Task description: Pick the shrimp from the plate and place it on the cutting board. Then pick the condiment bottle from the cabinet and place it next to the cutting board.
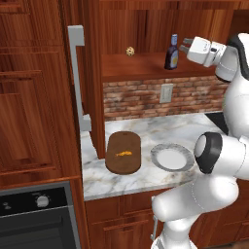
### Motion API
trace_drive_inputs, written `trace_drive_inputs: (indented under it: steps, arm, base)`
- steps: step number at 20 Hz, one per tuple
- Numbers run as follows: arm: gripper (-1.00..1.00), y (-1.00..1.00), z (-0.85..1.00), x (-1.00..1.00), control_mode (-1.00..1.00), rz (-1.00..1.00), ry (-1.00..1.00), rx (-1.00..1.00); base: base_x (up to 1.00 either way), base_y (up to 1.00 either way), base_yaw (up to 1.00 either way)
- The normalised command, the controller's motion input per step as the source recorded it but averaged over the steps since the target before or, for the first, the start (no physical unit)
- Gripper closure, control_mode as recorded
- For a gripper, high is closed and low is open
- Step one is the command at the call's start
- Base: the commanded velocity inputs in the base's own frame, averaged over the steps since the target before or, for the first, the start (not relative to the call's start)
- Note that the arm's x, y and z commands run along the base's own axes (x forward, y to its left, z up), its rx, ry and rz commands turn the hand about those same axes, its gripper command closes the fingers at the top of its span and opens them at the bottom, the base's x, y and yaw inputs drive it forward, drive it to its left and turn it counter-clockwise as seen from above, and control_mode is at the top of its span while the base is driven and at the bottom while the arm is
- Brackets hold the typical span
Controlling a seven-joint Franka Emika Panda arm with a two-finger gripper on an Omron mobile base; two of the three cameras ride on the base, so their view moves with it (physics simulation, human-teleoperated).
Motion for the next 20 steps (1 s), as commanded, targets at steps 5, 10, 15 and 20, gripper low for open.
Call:
trace_drive_inputs:
  steps: [5, 10, 15, 20]
  arm:
    - [-1.0, -0.03, 0.0, 0.27, -1.0, 0.0, 0.0, 0.0]
    - [-1.0, -0.1, 0.0, 0.24, -1.0, 0.0, 0.0, 0.0]
    - [-1.0, -0.1, 0.0, 0.21, -1.0, 0.0, 0.0, 0.0]
    - [-1.0, -0.06, 0.0, 0.21, -1.0, 0.0, 0.0, 0.0]
  base:
    - [0.0, 0.0, 0.0]
    - [0.0, 0.0, 0.0]
    - [0.0, 0.0, 0.0]
    - [0.0, 0.0, 0.0]
